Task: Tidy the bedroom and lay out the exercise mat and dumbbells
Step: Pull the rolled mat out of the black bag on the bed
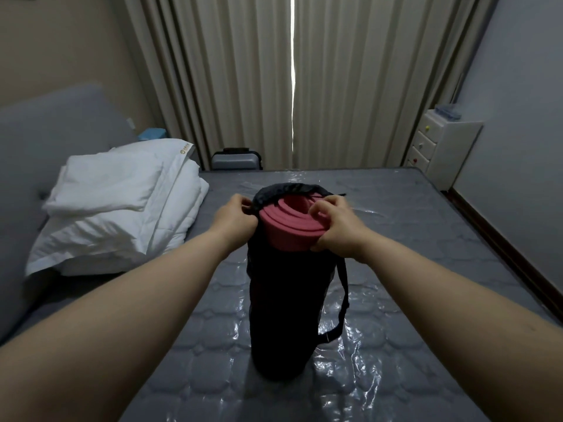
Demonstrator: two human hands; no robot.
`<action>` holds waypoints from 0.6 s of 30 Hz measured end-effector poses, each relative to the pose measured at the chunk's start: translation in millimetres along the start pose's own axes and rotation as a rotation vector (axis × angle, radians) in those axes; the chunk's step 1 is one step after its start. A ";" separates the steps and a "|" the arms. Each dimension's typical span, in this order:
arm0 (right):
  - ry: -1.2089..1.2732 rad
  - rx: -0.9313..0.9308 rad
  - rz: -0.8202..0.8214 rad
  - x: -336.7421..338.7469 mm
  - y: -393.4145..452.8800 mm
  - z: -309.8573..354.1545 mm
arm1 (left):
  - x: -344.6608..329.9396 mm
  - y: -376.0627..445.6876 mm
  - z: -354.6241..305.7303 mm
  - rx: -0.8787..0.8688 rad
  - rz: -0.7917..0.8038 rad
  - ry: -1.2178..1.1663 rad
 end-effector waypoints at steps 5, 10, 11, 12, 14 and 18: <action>-0.459 -0.069 -0.043 -9.1 20.4 19.7 | 0.7 10.7 9.8 0.026 0.047 -0.232; -0.429 -0.163 -0.145 -32.6 37.2 52.0 | -7.0 34.4 -6.2 -0.126 0.159 0.059; -0.425 -0.162 -0.191 -31.3 38.5 54.6 | -7.7 40.3 -9.5 -0.168 0.164 0.112; -0.423 -0.152 -0.227 -29.3 38.7 55.7 | -7.9 45.1 -12.5 -0.213 0.163 0.169; -0.358 -0.131 -0.264 -25.1 38.5 55.2 | -2.3 55.0 -16.3 -0.303 0.133 0.286; -0.036 -0.111 -0.096 -15.7 26.9 39.8 | 3.7 73.4 14.0 -0.257 0.174 0.485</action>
Point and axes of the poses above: each hand's wrist, its own y-axis towards the middle knuckle, its own x-axis out of the back of the hand, z = x × y, the point moved 10 cm from there along y, towards the middle knuckle, and after that the axes turned 9 degrees about -x, right-handed, at the moved point
